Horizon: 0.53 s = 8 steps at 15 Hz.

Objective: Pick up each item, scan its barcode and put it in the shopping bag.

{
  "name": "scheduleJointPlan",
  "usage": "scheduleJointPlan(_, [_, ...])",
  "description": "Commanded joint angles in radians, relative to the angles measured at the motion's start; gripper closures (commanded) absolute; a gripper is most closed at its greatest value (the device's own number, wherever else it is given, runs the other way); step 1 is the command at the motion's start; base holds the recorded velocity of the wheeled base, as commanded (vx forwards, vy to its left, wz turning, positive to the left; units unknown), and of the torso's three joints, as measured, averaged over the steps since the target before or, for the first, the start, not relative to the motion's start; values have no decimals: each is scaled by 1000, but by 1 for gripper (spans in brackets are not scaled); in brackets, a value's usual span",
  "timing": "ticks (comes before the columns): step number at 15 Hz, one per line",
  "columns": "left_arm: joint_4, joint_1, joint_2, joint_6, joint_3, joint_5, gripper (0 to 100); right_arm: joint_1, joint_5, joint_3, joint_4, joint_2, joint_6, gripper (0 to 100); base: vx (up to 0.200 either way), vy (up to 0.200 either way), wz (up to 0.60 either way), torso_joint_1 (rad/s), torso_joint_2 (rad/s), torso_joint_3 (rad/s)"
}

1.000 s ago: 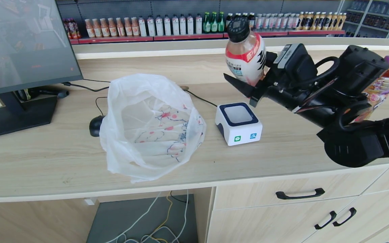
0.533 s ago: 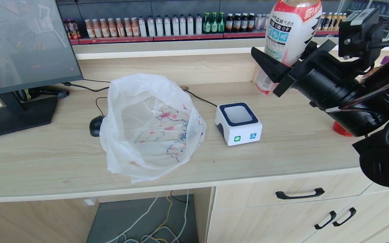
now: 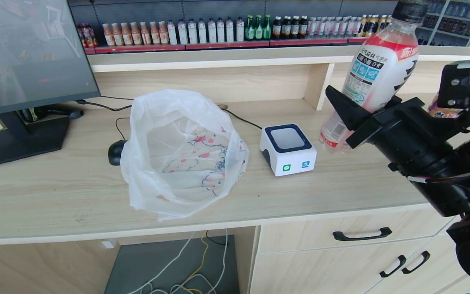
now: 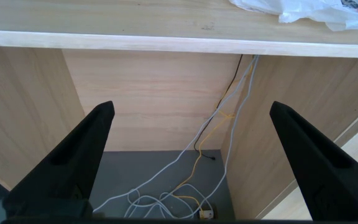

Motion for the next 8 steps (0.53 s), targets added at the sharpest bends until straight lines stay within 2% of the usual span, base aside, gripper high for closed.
scheduleJointPlan(1, [0, 0, 0, 0, 0, 0, 0, 1, -66, 41, -4, -7, 3, 100, 0, 0, 0, 0, 0, 0])
scheduleJointPlan(4, [0, 0, 0, 0, 0, 0, 0, 11, -155, 39, -4, -5, 3, 100, 0, 0, 0, 0, 0, 0])
scheduleJointPlan(8, [0, 0, 0, -2, 0, 0, 0, 8, -187, -19, -13, 4, 5, 100, 0, 0, 0, 0, 0, 0])
